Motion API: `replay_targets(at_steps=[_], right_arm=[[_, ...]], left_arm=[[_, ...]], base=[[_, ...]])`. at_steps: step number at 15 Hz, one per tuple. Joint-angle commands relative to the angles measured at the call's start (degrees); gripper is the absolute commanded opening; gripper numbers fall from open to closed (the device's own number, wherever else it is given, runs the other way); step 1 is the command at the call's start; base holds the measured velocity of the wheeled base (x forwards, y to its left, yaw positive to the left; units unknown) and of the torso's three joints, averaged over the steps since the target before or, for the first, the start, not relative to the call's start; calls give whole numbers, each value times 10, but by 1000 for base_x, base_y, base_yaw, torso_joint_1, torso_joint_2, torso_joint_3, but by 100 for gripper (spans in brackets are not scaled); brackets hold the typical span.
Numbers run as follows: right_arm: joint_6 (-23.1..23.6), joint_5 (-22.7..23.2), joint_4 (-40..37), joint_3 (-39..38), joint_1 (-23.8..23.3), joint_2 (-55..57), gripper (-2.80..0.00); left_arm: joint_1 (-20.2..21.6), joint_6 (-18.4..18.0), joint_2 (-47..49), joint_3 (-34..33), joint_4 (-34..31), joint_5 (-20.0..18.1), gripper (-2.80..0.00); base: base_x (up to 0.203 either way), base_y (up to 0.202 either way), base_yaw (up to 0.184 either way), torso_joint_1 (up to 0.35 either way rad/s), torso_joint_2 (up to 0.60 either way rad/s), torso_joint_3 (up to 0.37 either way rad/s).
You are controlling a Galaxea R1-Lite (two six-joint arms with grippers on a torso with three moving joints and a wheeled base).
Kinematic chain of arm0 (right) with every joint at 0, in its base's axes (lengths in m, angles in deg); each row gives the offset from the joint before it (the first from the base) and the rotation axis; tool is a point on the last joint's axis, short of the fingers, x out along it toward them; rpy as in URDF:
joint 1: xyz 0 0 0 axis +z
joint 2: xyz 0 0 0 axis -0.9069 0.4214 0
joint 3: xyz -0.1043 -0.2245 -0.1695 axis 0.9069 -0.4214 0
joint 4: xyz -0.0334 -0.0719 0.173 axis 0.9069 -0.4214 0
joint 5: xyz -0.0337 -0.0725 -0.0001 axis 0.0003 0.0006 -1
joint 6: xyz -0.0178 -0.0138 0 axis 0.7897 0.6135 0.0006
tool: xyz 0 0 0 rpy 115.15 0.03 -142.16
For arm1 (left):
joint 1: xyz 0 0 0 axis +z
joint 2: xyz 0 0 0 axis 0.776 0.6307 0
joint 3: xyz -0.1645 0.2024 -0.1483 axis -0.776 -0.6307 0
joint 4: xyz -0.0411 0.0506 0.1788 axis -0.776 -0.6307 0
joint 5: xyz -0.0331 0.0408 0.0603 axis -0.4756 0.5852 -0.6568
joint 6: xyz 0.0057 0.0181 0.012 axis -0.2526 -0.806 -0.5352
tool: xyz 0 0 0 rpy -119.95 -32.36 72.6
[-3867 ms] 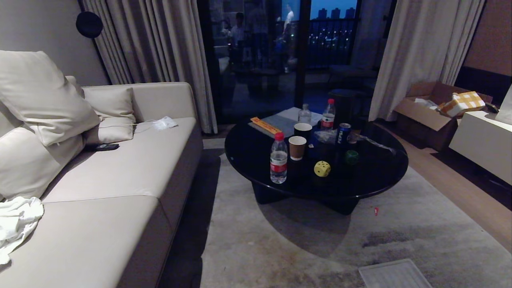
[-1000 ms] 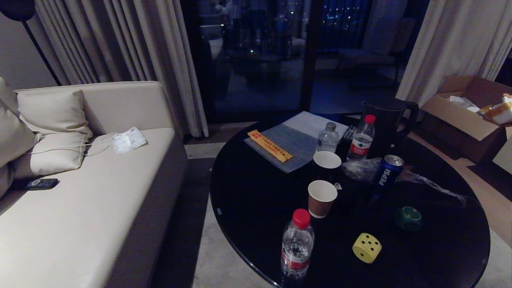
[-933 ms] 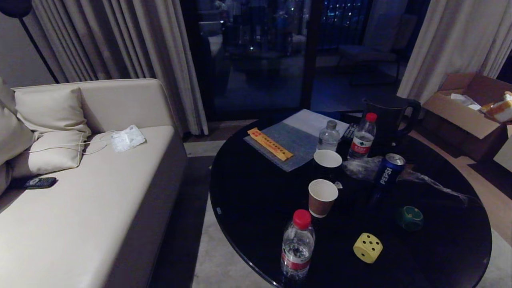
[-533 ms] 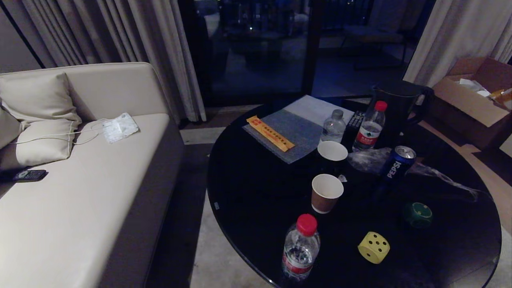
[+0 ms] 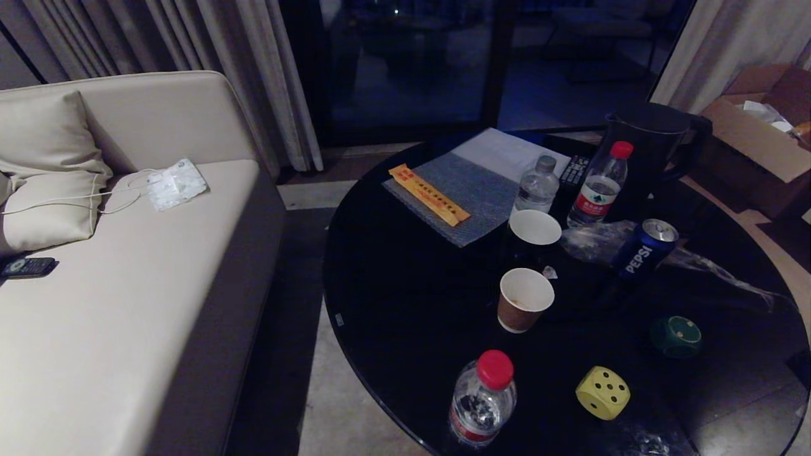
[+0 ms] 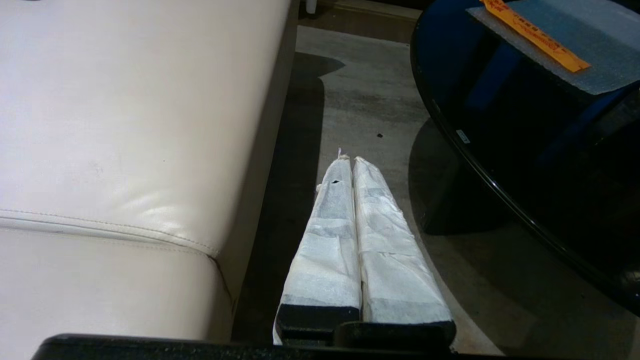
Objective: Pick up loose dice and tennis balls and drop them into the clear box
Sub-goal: Pick up toys out of the box
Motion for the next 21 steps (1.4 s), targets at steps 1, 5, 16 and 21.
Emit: replay_targets(at_steps=[1, 5, 16, 21], right_arm=[[1, 0, -2, -2, 0, 1, -280], [2, 13, -70, 104, -1, 95, -280], [-65, 109, -46, 268, 115, 631, -280], [-44, 111, -35, 318, 148, 770, -280]], left_arm=[[0, 0, 0, 0, 0, 1, -280], [0, 0, 0, 0, 0, 1, -280], [0, 0, 0, 0, 0, 0, -280], [0, 0, 0, 0, 0, 0, -280]], base=[[0, 0, 0, -2, 7, -35], [0, 0, 0, 0, 0, 0], [0, 0, 0, 0, 0, 0], [0, 0, 0, 0, 0, 0]])
